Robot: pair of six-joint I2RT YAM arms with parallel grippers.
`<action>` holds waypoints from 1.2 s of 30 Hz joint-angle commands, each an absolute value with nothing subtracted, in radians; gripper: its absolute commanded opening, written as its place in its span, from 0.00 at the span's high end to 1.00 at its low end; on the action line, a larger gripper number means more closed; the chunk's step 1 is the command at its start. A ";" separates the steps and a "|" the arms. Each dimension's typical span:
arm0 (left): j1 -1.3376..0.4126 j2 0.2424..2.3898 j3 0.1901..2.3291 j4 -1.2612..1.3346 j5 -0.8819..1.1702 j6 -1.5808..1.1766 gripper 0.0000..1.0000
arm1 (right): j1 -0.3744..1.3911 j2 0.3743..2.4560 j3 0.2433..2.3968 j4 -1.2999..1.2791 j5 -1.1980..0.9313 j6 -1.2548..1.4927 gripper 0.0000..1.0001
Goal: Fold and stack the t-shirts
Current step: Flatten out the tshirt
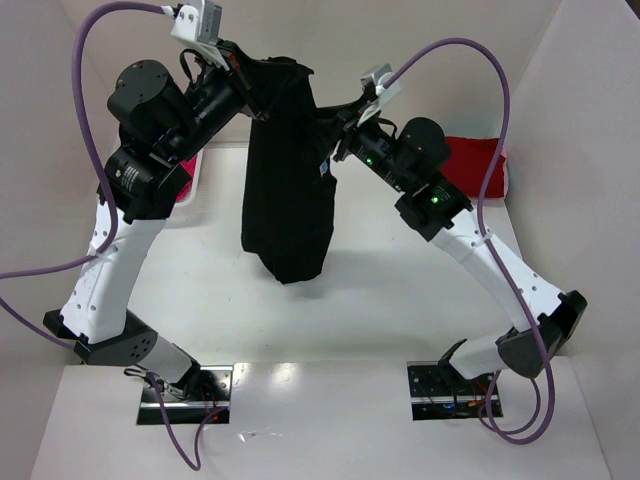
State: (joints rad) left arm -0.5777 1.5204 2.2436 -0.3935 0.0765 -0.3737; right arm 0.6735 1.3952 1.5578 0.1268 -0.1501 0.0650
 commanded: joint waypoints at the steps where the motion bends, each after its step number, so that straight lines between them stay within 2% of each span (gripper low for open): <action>1: -0.577 1.479 2.243 -0.334 0.086 -0.394 1.00 | 0.669 1.419 1.595 0.167 -0.167 0.077 0.53; 7: -0.577 1.488 2.233 -0.325 0.017 -0.376 1.00 | 0.669 1.419 1.585 0.167 -0.218 0.118 0.72; 8: -0.577 1.488 2.220 -0.325 0.006 -0.362 1.00 | 0.669 1.419 1.585 0.167 -0.218 0.118 0.80; 12: -0.577 1.488 2.175 -0.310 -0.035 -0.342 1.00 | 0.669 1.387 1.585 0.144 -0.195 0.118 1.00; 15: -0.577 1.479 2.142 -0.272 -0.035 -0.342 1.00 | 0.669 1.362 1.604 0.134 -0.183 0.097 1.00; 22: -0.552 1.402 1.967 -0.221 -0.179 -0.311 0.93 | 0.655 1.290 1.628 0.057 0.058 -0.021 1.00; 27: -0.531 1.347 1.856 -0.147 -0.249 -0.311 0.89 | 0.627 1.226 1.628 0.020 0.077 -0.055 1.00; 29: -0.500 1.347 1.842 -0.121 -0.243 -0.327 0.78 | 0.627 1.226 1.637 -0.004 0.077 -0.055 1.00; 31: -0.491 1.347 1.819 -0.106 -0.213 -0.342 0.58 | 0.627 1.216 1.646 -0.015 0.077 -0.055 1.00; 32: -0.480 1.347 1.809 -0.089 -0.189 -0.357 0.28 | 0.627 1.216 1.655 -0.024 0.077 -0.055 1.00; 33: -0.470 1.347 1.775 -0.080 -0.169 -0.370 0.18 | 0.627 1.216 1.678 -0.035 0.077 -0.064 1.00; 36: -0.428 1.347 1.686 -0.017 -0.005 -0.380 0.00 | 0.627 1.216 1.739 -0.057 0.086 -0.075 1.00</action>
